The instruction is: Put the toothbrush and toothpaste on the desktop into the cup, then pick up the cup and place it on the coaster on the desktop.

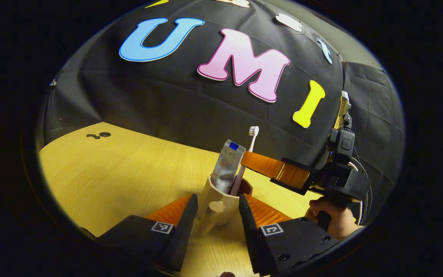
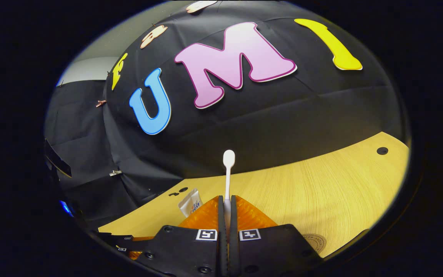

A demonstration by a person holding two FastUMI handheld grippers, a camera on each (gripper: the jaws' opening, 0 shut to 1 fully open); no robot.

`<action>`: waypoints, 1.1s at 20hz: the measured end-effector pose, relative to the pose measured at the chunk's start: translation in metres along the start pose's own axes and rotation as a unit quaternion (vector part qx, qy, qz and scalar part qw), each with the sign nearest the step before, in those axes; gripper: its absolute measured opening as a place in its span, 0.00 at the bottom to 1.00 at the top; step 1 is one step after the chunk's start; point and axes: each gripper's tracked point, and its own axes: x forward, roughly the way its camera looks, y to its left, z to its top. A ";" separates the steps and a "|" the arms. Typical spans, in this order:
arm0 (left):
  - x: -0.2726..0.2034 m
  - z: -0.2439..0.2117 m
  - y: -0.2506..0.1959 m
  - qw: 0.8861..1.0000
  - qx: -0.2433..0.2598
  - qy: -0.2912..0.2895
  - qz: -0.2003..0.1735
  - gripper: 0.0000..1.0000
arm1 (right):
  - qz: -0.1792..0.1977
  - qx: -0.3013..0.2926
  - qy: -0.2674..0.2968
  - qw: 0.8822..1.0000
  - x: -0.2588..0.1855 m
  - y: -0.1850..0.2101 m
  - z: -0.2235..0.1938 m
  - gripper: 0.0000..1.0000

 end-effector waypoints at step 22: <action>-0.010 -0.032 0.003 0.972 0.060 0.226 0.027 0.68 | -0.209 0.154 0.331 0.907 -0.206 -0.075 -0.062 0.52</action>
